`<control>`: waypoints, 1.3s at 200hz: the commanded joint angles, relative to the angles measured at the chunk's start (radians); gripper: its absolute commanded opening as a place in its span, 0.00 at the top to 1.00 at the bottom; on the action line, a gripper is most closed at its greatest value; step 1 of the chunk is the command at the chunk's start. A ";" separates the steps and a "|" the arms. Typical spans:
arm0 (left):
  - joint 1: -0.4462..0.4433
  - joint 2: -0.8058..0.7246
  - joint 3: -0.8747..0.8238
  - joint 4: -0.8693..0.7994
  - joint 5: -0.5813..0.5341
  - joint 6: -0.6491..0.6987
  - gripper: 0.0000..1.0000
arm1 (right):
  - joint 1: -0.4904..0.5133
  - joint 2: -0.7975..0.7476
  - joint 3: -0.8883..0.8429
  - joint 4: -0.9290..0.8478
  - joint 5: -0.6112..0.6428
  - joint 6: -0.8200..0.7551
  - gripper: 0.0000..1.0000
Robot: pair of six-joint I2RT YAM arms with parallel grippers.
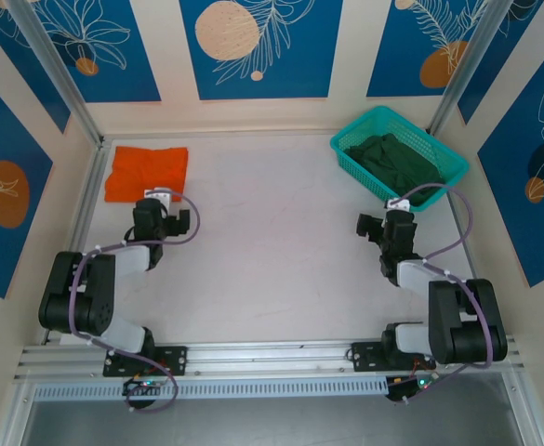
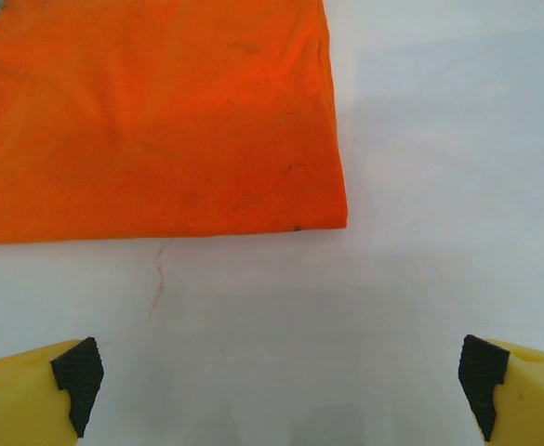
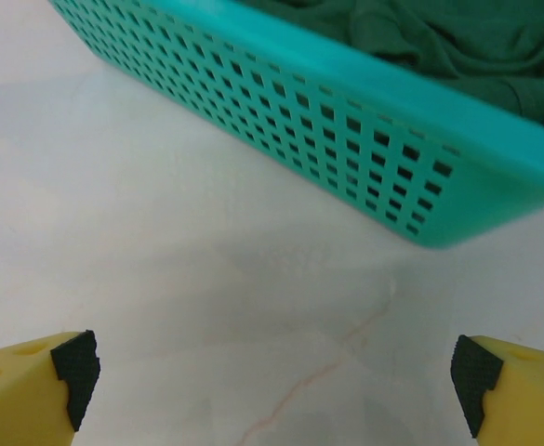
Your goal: Fold and stack the t-shirts
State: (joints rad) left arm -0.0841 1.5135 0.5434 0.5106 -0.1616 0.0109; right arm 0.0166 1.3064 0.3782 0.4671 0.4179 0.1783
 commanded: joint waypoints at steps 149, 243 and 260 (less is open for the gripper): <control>0.022 -0.001 -0.067 0.169 0.157 0.044 0.00 | -0.179 -0.006 0.016 0.116 -0.201 0.053 0.01; 0.029 0.000 -0.065 0.167 0.168 0.038 0.00 | 0.001 0.054 -0.029 0.319 -0.215 -0.049 0.01; 0.029 0.000 -0.066 0.169 0.166 0.037 0.00 | 0.017 0.167 -0.015 0.397 -0.215 -0.072 0.01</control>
State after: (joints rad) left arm -0.0666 1.5139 0.4782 0.6495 -0.0250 0.0368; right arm 0.0143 1.3529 0.3450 0.7124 0.1593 0.1654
